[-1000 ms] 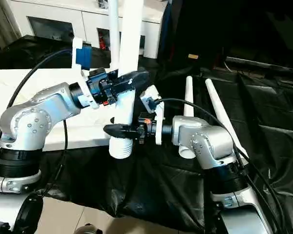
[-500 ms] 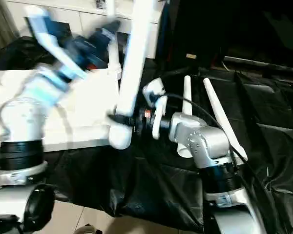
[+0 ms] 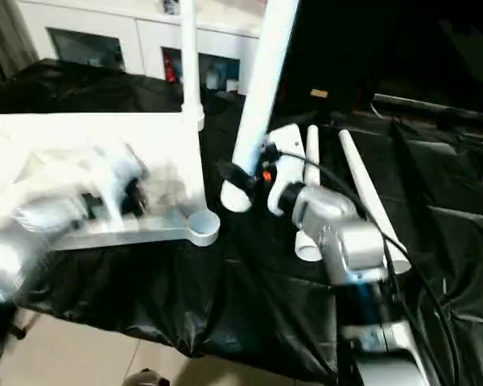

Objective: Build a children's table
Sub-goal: Pick table leg, then insert table leg to table base

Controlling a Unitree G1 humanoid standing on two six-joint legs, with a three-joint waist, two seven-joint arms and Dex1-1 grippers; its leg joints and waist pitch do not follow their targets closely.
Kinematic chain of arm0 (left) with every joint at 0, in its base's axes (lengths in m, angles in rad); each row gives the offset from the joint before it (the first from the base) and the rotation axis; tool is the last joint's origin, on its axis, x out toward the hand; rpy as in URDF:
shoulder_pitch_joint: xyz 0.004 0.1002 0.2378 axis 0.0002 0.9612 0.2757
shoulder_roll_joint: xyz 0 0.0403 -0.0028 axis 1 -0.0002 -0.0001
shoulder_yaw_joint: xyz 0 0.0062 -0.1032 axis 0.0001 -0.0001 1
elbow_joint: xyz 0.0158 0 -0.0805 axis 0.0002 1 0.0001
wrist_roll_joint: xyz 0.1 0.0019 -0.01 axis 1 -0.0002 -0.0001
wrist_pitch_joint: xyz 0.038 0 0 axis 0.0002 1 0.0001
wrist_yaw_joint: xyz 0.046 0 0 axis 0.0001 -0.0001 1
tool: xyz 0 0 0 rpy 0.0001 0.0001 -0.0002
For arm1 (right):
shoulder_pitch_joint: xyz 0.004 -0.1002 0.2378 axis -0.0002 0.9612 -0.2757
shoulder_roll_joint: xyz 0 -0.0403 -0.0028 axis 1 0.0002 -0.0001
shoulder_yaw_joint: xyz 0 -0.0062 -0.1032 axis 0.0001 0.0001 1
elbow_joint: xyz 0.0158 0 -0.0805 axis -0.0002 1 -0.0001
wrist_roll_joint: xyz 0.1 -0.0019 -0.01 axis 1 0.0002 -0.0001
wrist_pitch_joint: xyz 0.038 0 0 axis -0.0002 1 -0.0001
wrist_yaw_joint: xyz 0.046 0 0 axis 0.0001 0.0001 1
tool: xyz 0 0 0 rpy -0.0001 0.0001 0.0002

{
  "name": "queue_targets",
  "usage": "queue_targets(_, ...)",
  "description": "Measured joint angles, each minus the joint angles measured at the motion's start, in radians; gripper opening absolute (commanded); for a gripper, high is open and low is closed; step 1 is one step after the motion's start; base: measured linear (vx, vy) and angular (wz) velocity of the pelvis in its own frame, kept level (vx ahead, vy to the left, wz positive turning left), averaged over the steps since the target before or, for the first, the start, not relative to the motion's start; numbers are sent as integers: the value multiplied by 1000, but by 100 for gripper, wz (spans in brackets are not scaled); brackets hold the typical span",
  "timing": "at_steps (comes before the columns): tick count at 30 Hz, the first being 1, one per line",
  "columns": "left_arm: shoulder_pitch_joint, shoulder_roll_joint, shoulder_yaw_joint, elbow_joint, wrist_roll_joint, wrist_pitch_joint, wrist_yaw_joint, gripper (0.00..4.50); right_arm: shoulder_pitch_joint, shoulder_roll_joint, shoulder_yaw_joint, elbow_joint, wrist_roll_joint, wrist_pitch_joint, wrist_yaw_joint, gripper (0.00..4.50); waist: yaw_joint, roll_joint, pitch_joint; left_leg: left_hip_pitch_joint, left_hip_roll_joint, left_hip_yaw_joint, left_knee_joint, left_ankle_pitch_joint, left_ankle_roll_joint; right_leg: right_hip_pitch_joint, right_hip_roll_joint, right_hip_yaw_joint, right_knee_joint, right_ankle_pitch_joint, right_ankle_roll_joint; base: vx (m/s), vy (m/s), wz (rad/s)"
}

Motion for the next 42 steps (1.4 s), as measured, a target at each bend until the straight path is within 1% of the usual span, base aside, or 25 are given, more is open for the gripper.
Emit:
queue_targets(3,8,0,-27,21,23,-28,-14,298,15,-9,0,-9,-1,0,0,189,-3,10,1,0,0,0,0,0,0,0,0,0,0,1,-1,0,0,0)
queue_targets(4,8,1,-28,22,25,-29,-16,298,17,-10,0,-14,-1,0,1,189,-4,11,0,0,0,0,0,0,0,0,0,0,0,1,-1,0,0,0)
queue_targets(6,6,9,-35,55,53,-70,-41,298,37,-22,1,-49,4,4,6,189,-12,11,-1,2,0,0,-2,0,0,1,0,0,0,1,-1,0,0,0)
queue_targets(8,6,24,-34,112,80,-103,-56,298,44,-32,3,-54,4,10,17,189,-19,10,-2,2,0,0,-2,0,0,1,0,0,0,0,0,0,0,0)
queue_targets(9,6,30,-32,131,89,-113,-62,298,46,-34,6,-54,4,14,21,189,-24,10,-2,2,0,0,-2,0,0,1,0,0,0,0,0,0,0,0)
queue_targets(11,6,41,-30,153,91,-128,-73,298,49,-36,12,-54,3,17,26,189,-28,10,-2,2,0,1,-2,0,0,1,0,1,0,1,0,0,0,0)
queue_targets(13,5,52,-31,169,89,-150,-95,298,49,-36,16,-55,3,20,32,189,-28,10,-2,2,0,1,-2,0,0,1,0,1,0,1,-1,0,0,0)
queue_targets(16,-17,81,-28,248,98,-188,-116,298,50,-38,23,-55,3,24,45,189,-28,10,-2,2,0,1,-2,0,0,0,0,1,0,1,-1,0,0,0)
queue_targets(19,-49,78,-19,318,120,-229,-115,298,50,-36,35,-56,3,25,45,189,-26,9,-2,2,0,1,-2,0,0,0,0,1,0,1,-1,0,0,0)
queue_targets(20,-68,76,-18,354,140,-250,-115,270,50,-35,45,-59,3,30,45,189,-25,9,-2,2,0,1,-1,0,0,1,0,1,0,1,-1,0,0,0)
queue_targets(21,-77,77,-18,369,149,-256,-115,270,50,-32,47,-62,3,36,45,189,-25,9,-2,1,0,1,-1,0,0,0,0,1,0,1,-1,0,0,0)
queue_targets(24,-106,75,-19,432,176,-287,-118,250,50,-30,47,-68,3,38,46,189,-26,9,-2,2,0,1,-1,0,0,0,0,1,0,1,-1,0,0,0)
queue_targets(25,-108,75,-20,441,176,-295,-121,250,50,-30,47,-72,3,38,46,189,-26,9,-2,2,0,1,-2,0,0,0,0,1,0,1,-1,0,0,0)
queue_targets(27,-112,75,-22,458,177,-305,-129,225,50,-30,47,-76,3,38,47,189,-26,9,-2,2,0,1,-2,0,0,0,0,1,0,1,-1,0,0,0)
queue_targets(29,-119,76,-22,478,177,-308,-148,207,50,-30,47,-76,3,39,49,189,-26,9,-2,2,0,1,-2,0,0,0,0,1,0,1,-2,0,0,0)
queue_targets(31,-123,76,-22,492,177,-310,-162,199,50,-30,47,-76,3,39,53,189,-26,9,-2,2,0,1,-2,0,0,0,0,1,0,1,-2,0,0,0)
queue_targets(39,-157,67,-22,584,184,-334,-221,123,50,-34,47,-76,3,41,59,189,-24,9,-2,2,0,1,-2,0,0,0,0,1,0,1,-2,0,0,0)
queue_targets(42,-167,67,-22,605,186,-340,-243,108,50,-37,47,-75,3,41,64,189,-25,9,-2,2,0,1,-2,0,0,0,0,1,0,1,-2,0,0,0)
